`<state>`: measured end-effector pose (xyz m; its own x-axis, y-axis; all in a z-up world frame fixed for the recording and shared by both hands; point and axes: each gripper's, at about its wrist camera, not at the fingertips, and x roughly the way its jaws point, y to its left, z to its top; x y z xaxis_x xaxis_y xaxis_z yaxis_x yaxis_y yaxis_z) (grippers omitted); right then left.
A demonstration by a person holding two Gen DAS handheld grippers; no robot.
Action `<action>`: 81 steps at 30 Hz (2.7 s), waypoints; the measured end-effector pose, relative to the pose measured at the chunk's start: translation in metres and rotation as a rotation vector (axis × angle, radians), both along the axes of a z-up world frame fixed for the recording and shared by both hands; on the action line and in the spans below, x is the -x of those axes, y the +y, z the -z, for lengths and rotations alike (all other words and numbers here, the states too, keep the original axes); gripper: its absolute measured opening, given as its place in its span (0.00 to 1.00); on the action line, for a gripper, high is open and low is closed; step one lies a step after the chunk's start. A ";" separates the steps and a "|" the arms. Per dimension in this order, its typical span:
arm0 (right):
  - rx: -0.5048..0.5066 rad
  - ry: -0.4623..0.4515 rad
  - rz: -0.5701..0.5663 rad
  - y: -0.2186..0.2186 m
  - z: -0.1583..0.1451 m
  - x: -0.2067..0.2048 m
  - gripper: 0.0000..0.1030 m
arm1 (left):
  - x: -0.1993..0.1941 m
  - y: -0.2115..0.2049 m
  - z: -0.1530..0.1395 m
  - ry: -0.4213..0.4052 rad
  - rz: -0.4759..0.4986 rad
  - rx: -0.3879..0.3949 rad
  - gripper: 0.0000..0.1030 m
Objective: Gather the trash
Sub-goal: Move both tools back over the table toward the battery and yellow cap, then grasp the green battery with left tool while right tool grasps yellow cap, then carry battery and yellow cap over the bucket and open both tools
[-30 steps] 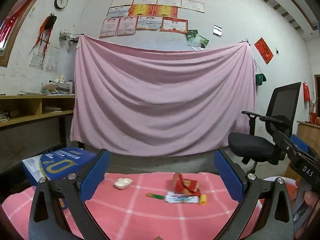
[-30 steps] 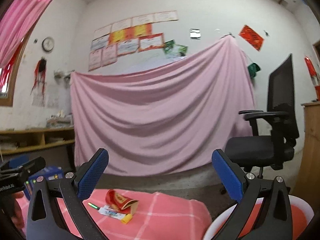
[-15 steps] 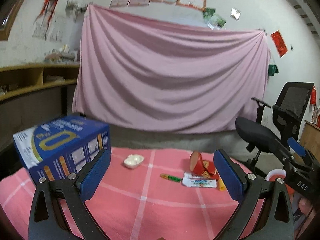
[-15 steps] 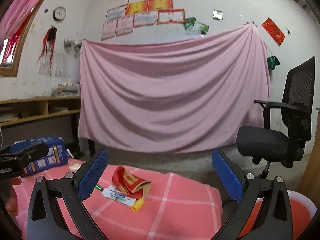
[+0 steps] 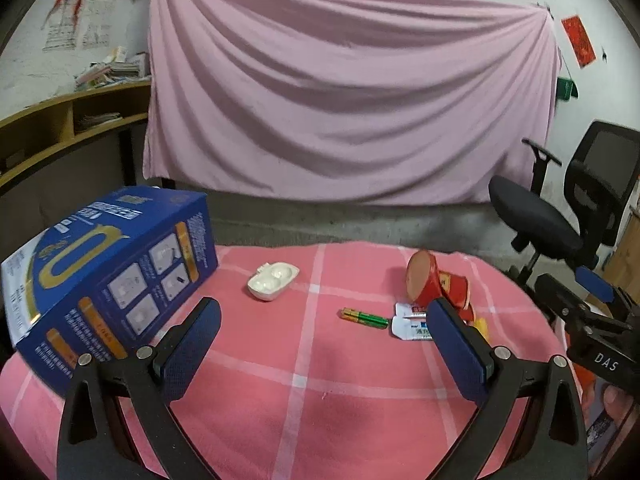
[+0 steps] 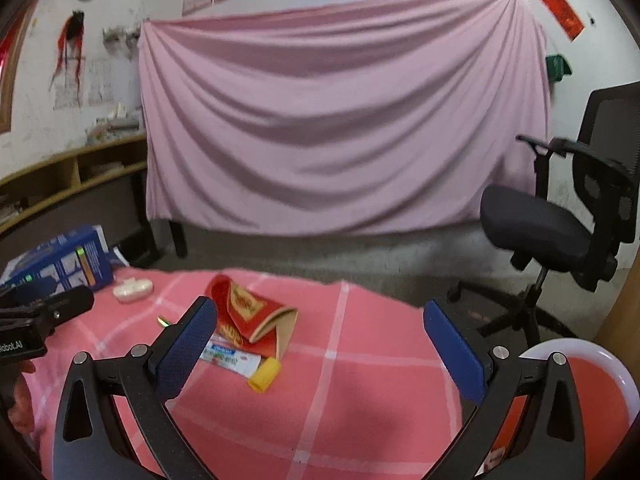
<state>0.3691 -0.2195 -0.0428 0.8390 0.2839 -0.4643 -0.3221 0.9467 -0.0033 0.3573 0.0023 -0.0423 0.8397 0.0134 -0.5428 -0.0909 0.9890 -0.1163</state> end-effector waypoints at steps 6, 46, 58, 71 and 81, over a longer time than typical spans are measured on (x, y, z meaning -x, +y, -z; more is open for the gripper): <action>0.019 0.164 -0.055 0.009 0.017 -0.020 0.71 | -0.033 0.000 0.019 0.147 0.069 0.023 0.75; 0.018 0.482 -0.162 0.022 0.051 -0.052 0.32 | -0.081 -0.012 0.039 0.324 0.208 0.051 0.36; -0.022 0.439 -0.191 0.018 0.043 -0.043 0.13 | -0.050 -0.011 0.016 0.185 0.179 0.065 0.36; -0.109 -0.031 -0.202 0.001 -0.009 0.028 0.13 | 0.034 -0.030 -0.015 -0.222 0.132 -0.021 0.36; -0.164 -0.279 -0.207 -0.011 -0.032 0.069 0.13 | 0.082 -0.045 -0.025 -0.416 0.100 -0.079 0.36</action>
<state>0.2998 -0.2306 -0.0111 0.8438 0.5121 -0.1605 -0.5147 0.8569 0.0284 0.2753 -0.0430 -0.0173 0.9861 -0.0513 -0.1583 0.0445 0.9979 -0.0463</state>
